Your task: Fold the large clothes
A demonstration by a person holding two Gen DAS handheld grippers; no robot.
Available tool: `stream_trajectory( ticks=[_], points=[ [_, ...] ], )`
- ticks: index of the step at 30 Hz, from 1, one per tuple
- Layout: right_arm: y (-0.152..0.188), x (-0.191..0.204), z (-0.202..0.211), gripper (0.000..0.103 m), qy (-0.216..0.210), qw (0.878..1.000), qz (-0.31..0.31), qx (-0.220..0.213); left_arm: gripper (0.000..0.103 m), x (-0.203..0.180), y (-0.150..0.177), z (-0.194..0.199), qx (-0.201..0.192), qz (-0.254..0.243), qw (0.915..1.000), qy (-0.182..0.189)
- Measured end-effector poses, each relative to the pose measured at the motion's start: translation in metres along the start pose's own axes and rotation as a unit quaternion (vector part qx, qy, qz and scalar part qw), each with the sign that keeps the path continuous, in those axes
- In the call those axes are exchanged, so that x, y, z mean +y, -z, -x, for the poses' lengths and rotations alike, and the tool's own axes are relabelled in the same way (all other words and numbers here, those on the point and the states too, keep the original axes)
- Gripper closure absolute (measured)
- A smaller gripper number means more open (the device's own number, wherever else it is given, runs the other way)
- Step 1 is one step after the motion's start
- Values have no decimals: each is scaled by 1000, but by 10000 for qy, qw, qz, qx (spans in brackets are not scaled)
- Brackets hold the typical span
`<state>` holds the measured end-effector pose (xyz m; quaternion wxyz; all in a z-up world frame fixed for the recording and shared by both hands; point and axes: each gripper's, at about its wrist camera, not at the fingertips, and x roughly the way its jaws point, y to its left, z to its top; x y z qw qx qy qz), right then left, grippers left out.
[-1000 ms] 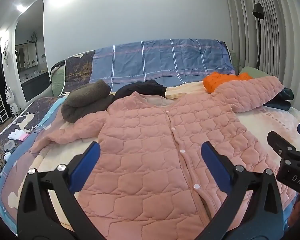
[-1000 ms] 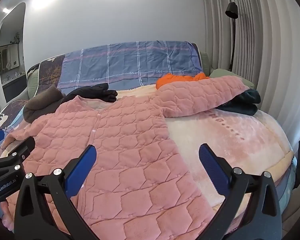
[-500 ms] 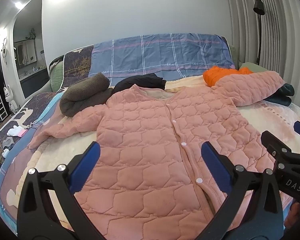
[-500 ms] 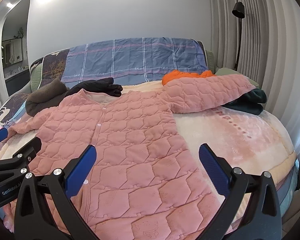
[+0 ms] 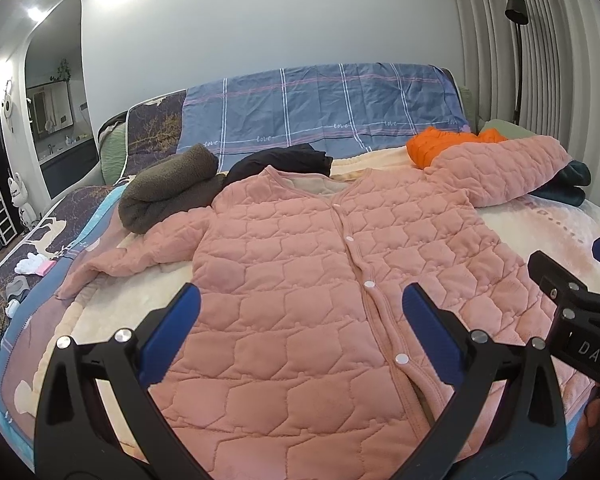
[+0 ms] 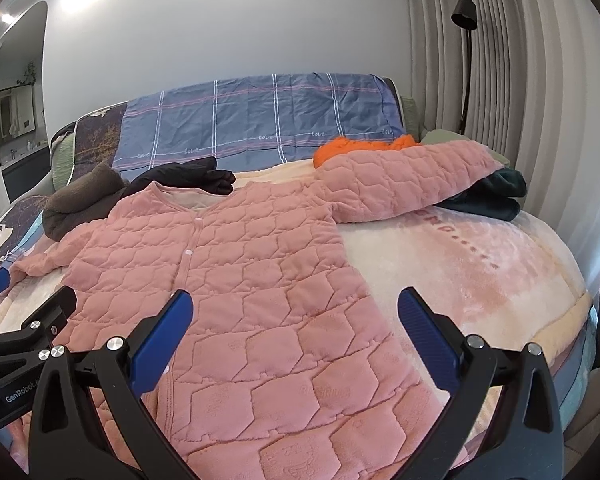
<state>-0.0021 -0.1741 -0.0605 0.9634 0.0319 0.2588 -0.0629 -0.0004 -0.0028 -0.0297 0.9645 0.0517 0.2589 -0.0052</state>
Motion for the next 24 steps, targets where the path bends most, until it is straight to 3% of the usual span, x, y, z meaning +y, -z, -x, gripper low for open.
stream_trajectory(
  ticks=[5, 9, 16, 24],
  points=[
    [1, 2, -1, 1, -25, 10000, 64, 22, 2, 0, 0, -1, -44, 35, 10000, 9],
    [1, 3, 0, 1, -32, 10000, 83, 7, 2, 8, 1, 0, -178, 370, 9991, 109],
    [2, 3, -1, 1, -45, 10000, 76, 16, 2, 13, -1, -8, 104, 335, 9992, 167],
    [2, 4, -1, 1, -46, 10000, 84, 13, 2, 13, 2, -8, 86, 360, 9990, 241]
  ],
)
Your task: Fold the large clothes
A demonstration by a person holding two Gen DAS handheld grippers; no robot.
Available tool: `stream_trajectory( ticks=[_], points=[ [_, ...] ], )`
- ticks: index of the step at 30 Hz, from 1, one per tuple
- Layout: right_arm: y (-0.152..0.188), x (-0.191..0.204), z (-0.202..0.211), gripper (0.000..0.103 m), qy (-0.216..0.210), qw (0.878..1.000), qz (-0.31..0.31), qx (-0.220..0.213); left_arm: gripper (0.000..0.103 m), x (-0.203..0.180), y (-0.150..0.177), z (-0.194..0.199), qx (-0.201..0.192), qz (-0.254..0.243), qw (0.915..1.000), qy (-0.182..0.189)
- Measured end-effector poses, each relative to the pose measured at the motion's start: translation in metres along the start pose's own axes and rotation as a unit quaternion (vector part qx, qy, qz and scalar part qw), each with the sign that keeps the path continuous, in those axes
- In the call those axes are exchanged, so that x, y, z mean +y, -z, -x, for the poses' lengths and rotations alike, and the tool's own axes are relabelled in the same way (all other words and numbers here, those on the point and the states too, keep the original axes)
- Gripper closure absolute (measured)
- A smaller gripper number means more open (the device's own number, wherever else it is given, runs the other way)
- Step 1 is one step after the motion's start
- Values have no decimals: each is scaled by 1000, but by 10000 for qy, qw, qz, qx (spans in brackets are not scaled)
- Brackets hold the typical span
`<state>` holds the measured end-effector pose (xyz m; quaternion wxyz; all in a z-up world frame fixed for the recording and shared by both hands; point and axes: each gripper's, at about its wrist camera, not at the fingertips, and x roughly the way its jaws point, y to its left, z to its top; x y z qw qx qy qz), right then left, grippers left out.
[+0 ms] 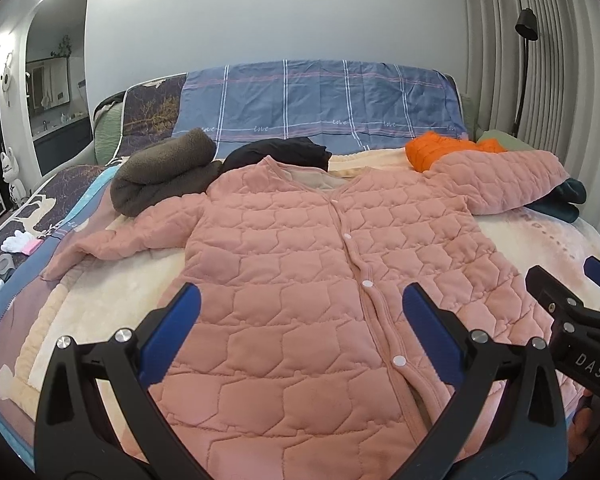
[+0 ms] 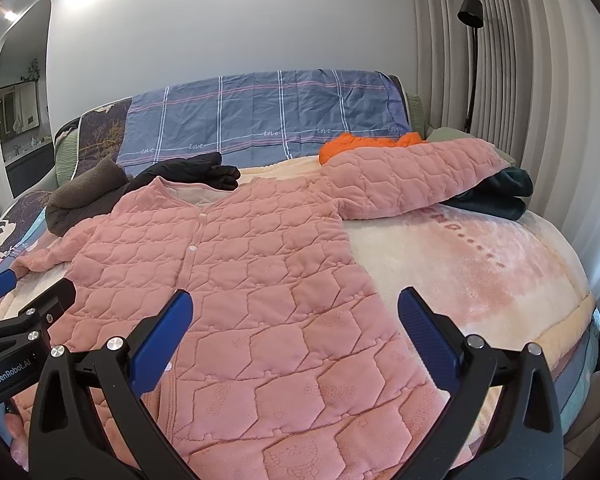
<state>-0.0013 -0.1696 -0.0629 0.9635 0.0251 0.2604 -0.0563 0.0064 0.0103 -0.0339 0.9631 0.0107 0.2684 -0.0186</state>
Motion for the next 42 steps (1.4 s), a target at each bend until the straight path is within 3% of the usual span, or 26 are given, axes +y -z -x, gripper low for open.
stream_trajectory(
  ticks=[18, 42],
  points=[
    [-1, 5, -5, 1, -30, 10000, 42, 60, 2, -9, 0, 7, -299, -255, 9991, 140],
    [-1, 11, -25, 1, -99, 9995, 103, 299, 2, 2, 1, -15, 10, -100, 9997, 201]
  ],
)
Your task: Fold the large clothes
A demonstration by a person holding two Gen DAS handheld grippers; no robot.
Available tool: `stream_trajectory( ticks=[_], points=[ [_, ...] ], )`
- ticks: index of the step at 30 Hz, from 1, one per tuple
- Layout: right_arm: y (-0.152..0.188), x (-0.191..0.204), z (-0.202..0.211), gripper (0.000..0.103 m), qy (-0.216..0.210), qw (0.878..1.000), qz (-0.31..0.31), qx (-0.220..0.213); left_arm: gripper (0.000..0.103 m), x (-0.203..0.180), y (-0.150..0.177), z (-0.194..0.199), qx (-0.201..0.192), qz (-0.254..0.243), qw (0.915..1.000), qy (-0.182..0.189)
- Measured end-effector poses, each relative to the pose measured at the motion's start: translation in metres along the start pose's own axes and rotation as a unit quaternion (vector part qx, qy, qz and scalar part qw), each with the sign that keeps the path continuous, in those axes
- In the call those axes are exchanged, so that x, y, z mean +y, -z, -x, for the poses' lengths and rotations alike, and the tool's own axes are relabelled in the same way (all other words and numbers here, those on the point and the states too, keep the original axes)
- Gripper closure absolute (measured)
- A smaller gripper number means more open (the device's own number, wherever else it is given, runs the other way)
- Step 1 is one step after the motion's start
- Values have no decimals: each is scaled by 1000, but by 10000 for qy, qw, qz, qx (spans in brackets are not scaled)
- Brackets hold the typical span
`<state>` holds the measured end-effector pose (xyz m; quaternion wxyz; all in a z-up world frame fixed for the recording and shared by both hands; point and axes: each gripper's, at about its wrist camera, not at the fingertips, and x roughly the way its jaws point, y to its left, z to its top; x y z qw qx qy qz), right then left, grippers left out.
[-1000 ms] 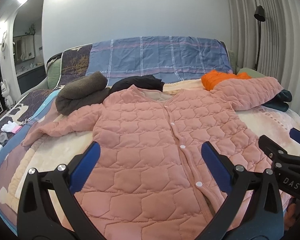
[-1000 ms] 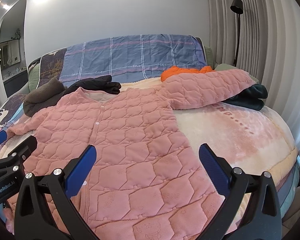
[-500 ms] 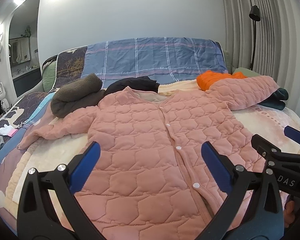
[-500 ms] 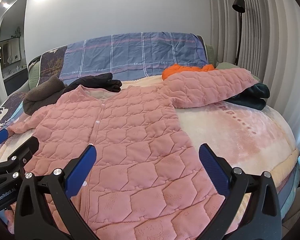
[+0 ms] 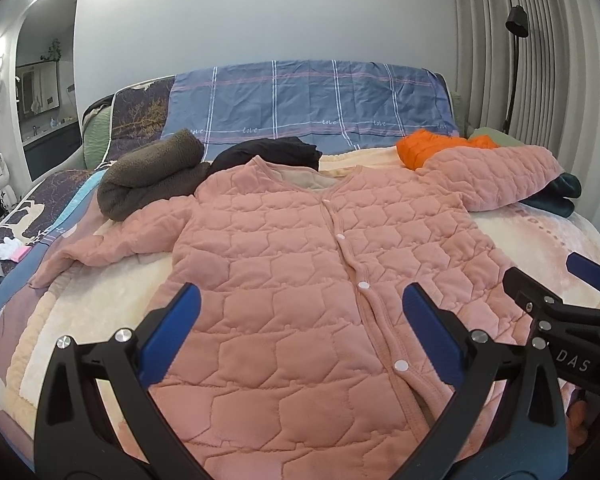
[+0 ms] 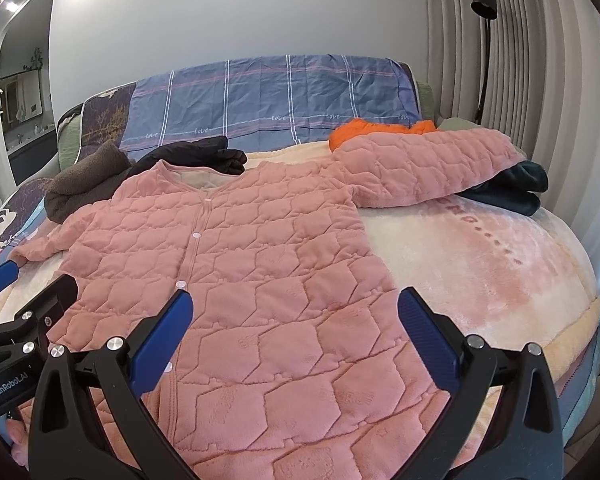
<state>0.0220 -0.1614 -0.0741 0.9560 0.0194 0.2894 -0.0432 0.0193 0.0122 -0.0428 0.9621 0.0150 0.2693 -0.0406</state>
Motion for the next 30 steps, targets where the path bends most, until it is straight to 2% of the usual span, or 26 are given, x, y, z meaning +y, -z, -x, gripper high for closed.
stream_trajectory(
  ticks=[8, 13, 15, 16, 18, 21, 23, 26, 30],
  points=[
    [-4, 8, -13, 1, -5, 9998, 151, 96, 2, 14, 0, -15, 219, 184, 9994, 171],
    [-15, 16, -25, 1, -108, 9986, 489, 171, 2, 33, -3, -25, 366, 242, 9987, 264],
    [-20, 19, -35, 1, -218, 9975, 605, 280, 9, 47, -5, -30, 455, 331, 9981, 262],
    [-24, 20, -44, 1, -342, 9967, 631, 386, 15, 56, -6, -33, 507, 391, 9975, 294],
    [-29, 22, -60, 1, -455, 9952, 632, 600, 24, 81, -8, -39, 682, 668, 9944, 445],
    [-34, 28, -86, 1, -709, 9909, 719, 894, 31, 133, -7, -52, 925, 1258, 9871, 350],
    [-35, 36, -106, 1, -941, 9848, 942, 1116, 32, 169, -3, -63, 983, 1570, 9826, 106],
    [-31, 44, -124, 1, -1019, 9806, 1050, 1305, 32, 238, 8, -86, 1002, 2224, 9693, -315],
    [-26, 55, -146, 1, -1247, 9707, 1230, 1647, 32, 333, 29, -123, 1166, 3425, 9312, -441]
  ],
)
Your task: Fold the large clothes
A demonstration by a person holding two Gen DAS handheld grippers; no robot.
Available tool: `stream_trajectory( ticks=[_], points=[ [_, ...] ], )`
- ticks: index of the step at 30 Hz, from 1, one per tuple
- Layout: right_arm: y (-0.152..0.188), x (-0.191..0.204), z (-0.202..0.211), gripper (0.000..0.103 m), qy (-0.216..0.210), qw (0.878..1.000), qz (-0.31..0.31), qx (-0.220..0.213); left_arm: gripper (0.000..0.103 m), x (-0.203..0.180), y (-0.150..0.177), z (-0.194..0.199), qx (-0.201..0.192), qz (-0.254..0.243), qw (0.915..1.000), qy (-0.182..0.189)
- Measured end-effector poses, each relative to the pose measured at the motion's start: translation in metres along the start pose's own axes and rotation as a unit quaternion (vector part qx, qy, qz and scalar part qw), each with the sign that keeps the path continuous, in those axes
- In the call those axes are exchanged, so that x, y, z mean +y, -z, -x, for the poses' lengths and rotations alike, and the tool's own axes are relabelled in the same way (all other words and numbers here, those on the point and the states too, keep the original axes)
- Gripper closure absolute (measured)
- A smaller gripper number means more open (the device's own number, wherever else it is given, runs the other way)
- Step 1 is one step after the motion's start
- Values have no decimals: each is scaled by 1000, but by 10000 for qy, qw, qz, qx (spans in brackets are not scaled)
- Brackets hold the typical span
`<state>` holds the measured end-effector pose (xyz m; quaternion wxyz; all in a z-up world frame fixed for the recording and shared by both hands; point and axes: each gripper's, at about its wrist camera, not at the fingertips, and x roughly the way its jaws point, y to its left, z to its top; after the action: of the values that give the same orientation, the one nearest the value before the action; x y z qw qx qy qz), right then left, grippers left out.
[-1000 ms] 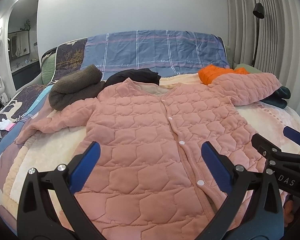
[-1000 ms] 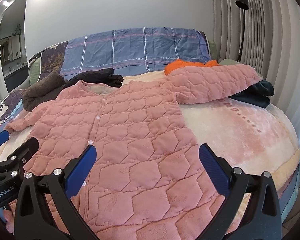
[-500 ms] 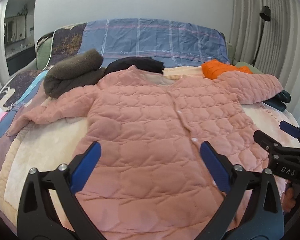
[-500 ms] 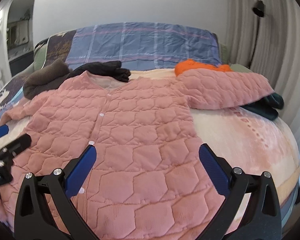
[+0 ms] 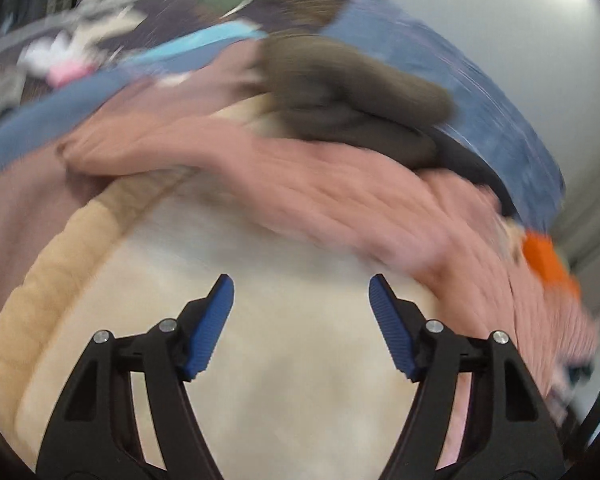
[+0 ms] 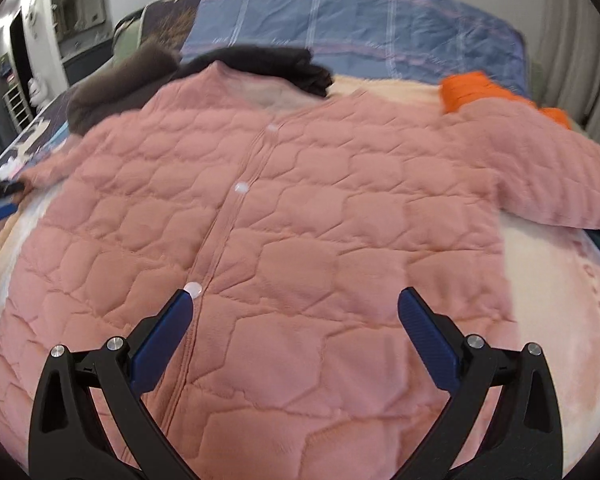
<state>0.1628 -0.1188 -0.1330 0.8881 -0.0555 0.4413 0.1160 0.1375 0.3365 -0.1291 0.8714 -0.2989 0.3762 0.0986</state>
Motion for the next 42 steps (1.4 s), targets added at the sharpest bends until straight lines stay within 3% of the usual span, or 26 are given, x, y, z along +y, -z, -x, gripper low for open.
stream_trajectory(
  ticks=[3, 7, 9, 11, 13, 17, 19, 22, 24, 27, 28, 31, 34, 37, 39, 42],
  points=[
    [-3, -5, -11, 1, -222, 9996, -63, 133, 30, 39, -29, -22, -24, 674, 9977, -8],
    [-1, -16, -21, 1, -444, 9983, -357, 108, 32, 72, -63, -42, -133, 1494, 9886, -120],
    [3, -18, -26, 1, -504, 9977, -427, 117, 43, 81, -74, -47, -220, 1778, 9835, -244],
    [4, -19, -25, 1, -520, 9977, -437, 51, 71, 81, -82, -49, -264, 1976, 9797, -200],
    [5, -18, -25, 1, -518, 9977, -431, 34, 79, 68, -92, -40, -456, 1909, 9799, -346],
    [6, -24, -23, 1, -698, 9959, -583, -39, 82, -10, -102, -1, -1078, 701, 9911, -351],
    [6, -28, -19, 1, -754, 9947, -688, -97, 82, -74, -95, 20, -1344, -134, 9907, -150],
    [8, -36, -6, 1, -768, 9925, -933, -174, 82, -168, -67, 35, -1492, -1340, 9793, 288],
    [12, -48, 7, 1, -699, 9907, -1138, -239, 81, -230, -35, 31, -1348, -2122, 9655, 683],
    [21, -67, 25, 1, -539, 9898, -1278, -329, 62, -296, 20, 10, -838, -2996, 9437, 1127],
    [24, -78, 31, 1, -422, 9897, -1321, -350, 47, -312, 40, 0, -639, -3256, 9359, 1186],
    [32, -103, 45, 1, -48, 9881, -1478, -426, 38, -340, 92, -26, -125, -3905, 9116, 1281],
    [31, -123, 51, 1, -24, 9853, -1649, -443, 33, -339, 119, -39, 67, -4231, 8991, 1124],
    [18, -130, 49, 1, -443, 9821, -1772, -459, 31, -317, 124, -41, 16, -4330, 8972, 863],
    [2, -129, 44, 4, -791, 9786, -1838, -486, 29, -300, 121, -36, -107, -4329, 8993, 618],
    [-29, -119, 23, 11, -1439, 9709, -1903, -193, 25, -271, 111, -34, -222, -4249, 9047, 228]
  ],
)
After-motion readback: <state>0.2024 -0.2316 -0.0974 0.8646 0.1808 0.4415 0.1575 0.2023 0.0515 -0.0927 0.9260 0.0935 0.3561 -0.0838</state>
